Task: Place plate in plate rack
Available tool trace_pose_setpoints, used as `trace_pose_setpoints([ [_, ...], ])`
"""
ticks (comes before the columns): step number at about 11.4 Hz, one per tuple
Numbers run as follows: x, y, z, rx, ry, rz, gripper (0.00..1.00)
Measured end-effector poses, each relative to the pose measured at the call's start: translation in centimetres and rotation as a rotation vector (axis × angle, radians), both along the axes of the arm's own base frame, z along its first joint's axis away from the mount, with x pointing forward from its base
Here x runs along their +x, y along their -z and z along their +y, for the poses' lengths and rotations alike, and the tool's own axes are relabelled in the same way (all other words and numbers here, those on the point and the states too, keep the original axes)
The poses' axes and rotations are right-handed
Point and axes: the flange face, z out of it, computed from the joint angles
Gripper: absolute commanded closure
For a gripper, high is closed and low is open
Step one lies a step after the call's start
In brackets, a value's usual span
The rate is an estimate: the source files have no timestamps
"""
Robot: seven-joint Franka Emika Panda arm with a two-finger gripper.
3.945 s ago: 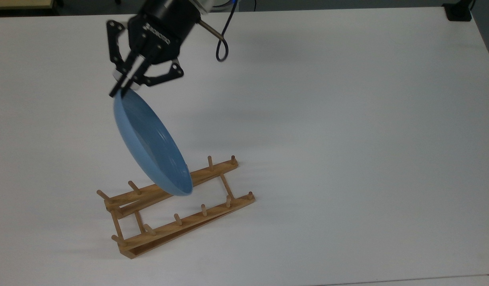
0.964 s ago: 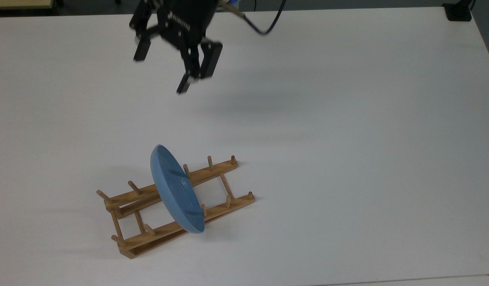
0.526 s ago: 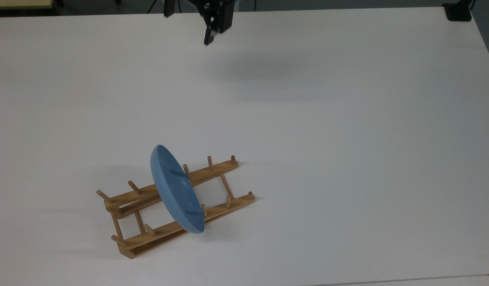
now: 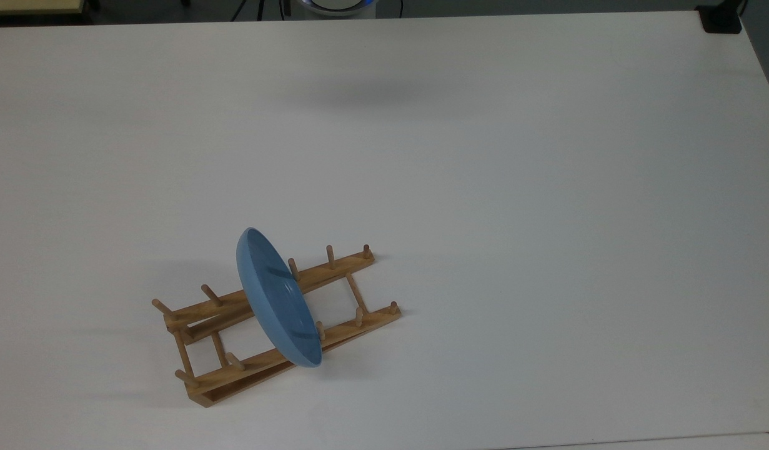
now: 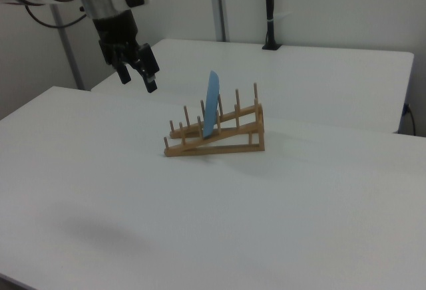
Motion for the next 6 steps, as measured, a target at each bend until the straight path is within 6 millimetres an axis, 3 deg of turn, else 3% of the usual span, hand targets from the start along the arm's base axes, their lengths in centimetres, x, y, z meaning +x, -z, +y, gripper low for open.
trace_pose_setpoints([
  [2,-0.05,0.62,-0.83,-0.013,-0.143,0.024,0.00],
  [6,-0.06,1.04,-1.04,-0.013,-0.202,0.035,0.00],
])
